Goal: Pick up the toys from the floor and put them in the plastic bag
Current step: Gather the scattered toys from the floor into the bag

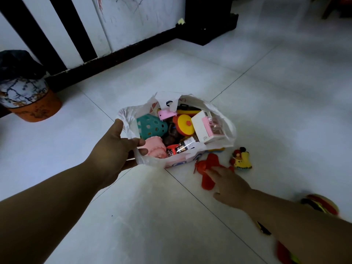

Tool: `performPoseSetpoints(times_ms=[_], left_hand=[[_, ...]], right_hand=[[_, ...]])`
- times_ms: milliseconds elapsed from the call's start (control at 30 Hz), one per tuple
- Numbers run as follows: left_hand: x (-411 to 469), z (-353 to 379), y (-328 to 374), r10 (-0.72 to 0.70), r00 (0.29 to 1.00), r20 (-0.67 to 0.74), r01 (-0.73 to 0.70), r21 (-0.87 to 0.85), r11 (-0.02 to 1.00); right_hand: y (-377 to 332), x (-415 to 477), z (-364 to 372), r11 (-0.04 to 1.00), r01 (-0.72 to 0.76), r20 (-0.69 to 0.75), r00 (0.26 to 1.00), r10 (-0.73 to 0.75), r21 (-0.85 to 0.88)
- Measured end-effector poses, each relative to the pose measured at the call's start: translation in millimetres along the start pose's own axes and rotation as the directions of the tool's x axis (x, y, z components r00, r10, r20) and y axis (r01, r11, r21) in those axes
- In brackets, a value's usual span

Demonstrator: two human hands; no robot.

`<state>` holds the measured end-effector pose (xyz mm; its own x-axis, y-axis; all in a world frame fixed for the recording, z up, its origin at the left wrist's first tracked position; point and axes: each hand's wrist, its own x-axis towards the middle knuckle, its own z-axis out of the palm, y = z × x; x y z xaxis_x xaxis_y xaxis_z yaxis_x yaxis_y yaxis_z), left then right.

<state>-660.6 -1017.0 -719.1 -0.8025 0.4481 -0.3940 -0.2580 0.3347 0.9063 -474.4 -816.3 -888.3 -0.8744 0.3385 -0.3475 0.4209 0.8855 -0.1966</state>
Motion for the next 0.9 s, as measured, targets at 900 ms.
performPoseSetpoints(times_ms=[900], left_hand=[[-4,4,-1,0.004,1.0,-0.016,-0.003,0.04,0.999]], right_hand=[[-49,32,-116,0.965,0.216,-0.582,0.808,-0.093,0.146]])
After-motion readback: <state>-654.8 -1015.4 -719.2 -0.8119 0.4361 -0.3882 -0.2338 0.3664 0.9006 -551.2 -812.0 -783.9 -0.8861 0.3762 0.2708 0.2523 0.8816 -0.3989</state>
